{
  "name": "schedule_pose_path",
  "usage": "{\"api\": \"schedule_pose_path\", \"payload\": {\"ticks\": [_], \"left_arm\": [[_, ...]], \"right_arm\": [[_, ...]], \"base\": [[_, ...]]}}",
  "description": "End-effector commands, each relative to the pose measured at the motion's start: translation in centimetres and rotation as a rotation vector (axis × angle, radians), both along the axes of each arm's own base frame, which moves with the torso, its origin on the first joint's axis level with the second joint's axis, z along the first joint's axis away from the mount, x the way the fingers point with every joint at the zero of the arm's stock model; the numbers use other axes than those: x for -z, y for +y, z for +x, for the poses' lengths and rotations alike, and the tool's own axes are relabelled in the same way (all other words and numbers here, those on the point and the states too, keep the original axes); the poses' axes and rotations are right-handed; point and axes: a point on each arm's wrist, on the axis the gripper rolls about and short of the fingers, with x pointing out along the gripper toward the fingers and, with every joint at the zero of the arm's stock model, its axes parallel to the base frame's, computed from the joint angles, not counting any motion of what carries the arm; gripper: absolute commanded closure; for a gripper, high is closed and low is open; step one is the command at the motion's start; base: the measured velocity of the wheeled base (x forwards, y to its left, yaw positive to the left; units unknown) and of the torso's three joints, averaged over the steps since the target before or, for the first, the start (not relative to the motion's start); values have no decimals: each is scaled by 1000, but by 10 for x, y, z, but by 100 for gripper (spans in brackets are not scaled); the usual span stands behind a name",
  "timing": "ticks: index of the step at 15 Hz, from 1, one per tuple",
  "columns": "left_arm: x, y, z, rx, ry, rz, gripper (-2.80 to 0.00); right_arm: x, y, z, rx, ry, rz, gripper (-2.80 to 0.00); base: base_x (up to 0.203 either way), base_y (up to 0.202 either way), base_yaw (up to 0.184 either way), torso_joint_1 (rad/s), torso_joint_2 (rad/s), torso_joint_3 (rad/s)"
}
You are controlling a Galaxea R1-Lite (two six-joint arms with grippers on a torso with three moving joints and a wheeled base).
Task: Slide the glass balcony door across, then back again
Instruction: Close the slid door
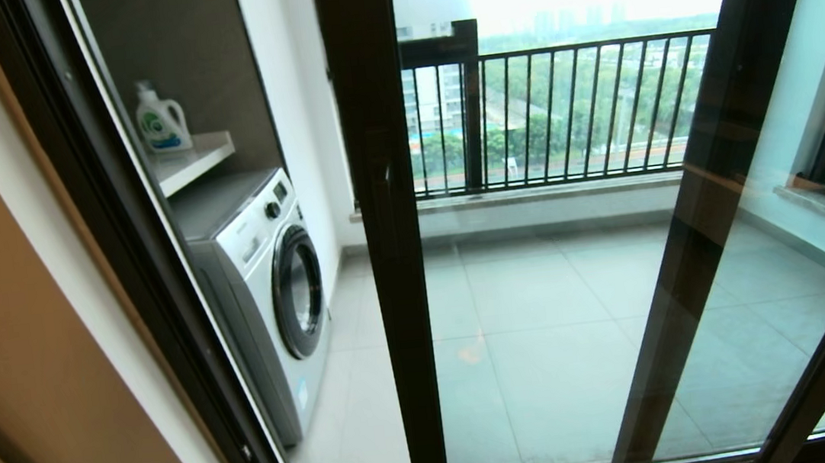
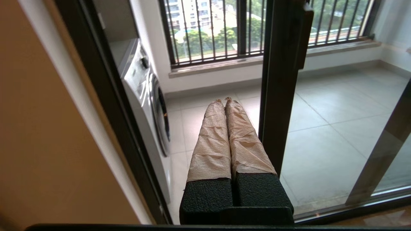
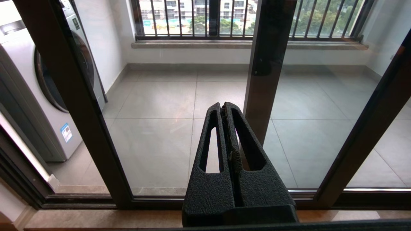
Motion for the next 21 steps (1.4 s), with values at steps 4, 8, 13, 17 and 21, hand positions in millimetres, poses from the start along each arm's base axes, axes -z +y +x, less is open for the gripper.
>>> {"api": "schedule_pose_path", "payload": {"ticks": [4, 8, 13, 17, 21], "left_arm": [[-18, -58, 139, 128, 79, -5, 0], [-34, -106, 173, 147, 25, -49, 0], [-29, -166, 174, 253, 60, -90, 0], [-27, -193, 182, 280, 64, -90, 0], [-24, -220, 199, 263, 57, -98, 0]], "right_arm": [[3, 0, 1, -1, 14, -1, 0], [3, 0, 1, -1, 14, -1, 0], [3, 0, 1, -1, 14, -1, 0], [3, 0, 1, -1, 14, -1, 0], [3, 0, 1, 0, 14, -1, 0]], "base": [[0, 0, 0, 0, 0, 0], [0, 0, 0, 0, 0, 0], [0, 0, 0, 0, 0, 0], [0, 0, 0, 0, 0, 0], [0, 0, 0, 0, 0, 0]]}}
